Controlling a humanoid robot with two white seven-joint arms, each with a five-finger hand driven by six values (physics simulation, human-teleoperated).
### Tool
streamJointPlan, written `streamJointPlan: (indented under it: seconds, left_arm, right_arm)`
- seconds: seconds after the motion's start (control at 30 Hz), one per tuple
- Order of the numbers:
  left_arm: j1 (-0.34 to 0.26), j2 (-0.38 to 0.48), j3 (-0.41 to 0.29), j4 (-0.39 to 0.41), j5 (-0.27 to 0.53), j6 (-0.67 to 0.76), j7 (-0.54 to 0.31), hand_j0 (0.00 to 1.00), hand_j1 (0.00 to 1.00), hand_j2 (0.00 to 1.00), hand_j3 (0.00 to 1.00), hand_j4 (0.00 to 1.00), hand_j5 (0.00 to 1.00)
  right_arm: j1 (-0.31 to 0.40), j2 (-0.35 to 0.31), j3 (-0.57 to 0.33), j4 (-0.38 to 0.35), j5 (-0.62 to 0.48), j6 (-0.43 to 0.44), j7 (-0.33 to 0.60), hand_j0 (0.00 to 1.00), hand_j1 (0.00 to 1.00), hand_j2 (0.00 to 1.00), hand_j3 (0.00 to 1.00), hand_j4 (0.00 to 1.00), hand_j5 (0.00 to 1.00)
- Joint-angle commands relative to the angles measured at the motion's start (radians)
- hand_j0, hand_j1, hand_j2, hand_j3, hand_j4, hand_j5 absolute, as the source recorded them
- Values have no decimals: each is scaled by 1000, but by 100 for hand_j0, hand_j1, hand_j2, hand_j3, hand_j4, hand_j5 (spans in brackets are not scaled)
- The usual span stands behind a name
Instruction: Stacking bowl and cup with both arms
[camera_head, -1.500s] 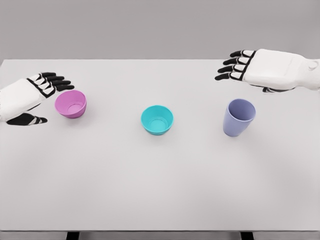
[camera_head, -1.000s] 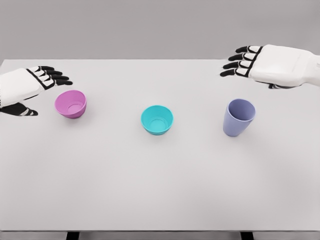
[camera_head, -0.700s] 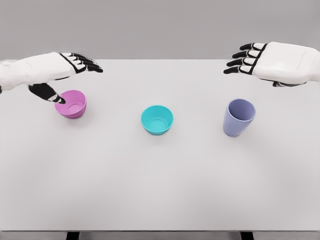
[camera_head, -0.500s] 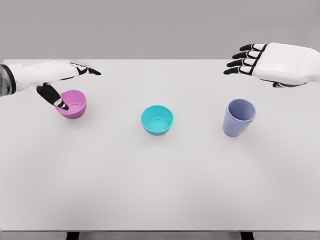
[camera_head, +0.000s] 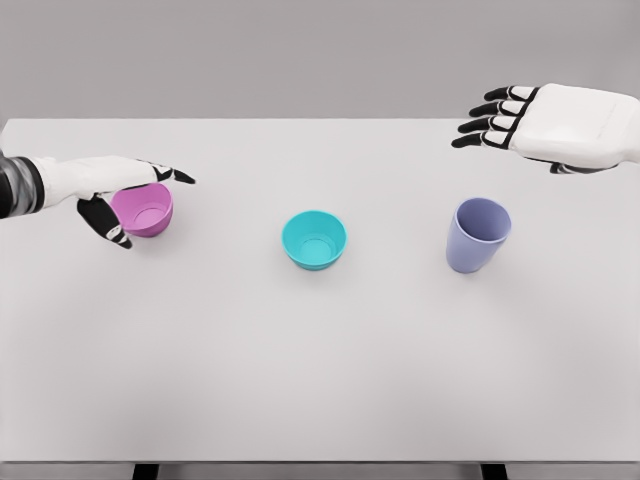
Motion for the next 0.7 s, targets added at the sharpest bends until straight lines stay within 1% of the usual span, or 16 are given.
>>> streamJointPlan:
  seconds: [0.0, 0.07, 0.13, 0.23, 0.37, 0.53, 0.67]
  left_arm:
    - [0, 1, -1, 0, -63, -2, 0, 100, 100, 100, 100, 100, 100]
    - [0, 1, -1, 2, -92, -3, 0, 100, 100, 100, 100, 100, 100]
    - [0, 0, -1, 2, -147, -19, 0, 100, 100, 100, 100, 100, 100]
    - [-2, -7, 1, 9, -195, -88, 0, 100, 100, 100, 100, 100, 100]
    - [-3, -10, 1, 11, -207, -88, 0, 100, 100, 100, 100, 100, 100]
    - [-6, -43, -1, 69, -236, -92, 0, 100, 100, 100, 100, 100, 100]
    - [-6, -54, -5, 80, -245, -92, 0, 100, 100, 100, 100, 100, 100]
  right_arm:
    - [0, -1, 0, 0, -3, 3, 0, 100, 100, 100, 100, 100, 100]
    - [2, -1, -2, 0, -3, 3, 0, 100, 100, 100, 100, 100, 100]
    - [0, -1, -2, 0, -3, 3, 0, 100, 100, 100, 100, 100, 100]
    - [0, -1, 0, 2, -3, 3, 0, 100, 100, 100, 100, 100, 100]
    - [0, -1, 0, 2, -3, 3, 0, 100, 100, 100, 100, 100, 100]
    - [0, -1, -2, 2, -3, 3, 0, 100, 100, 100, 100, 100, 100]
    - [0, -1, 0, 2, -3, 3, 0, 100, 100, 100, 100, 100, 100]
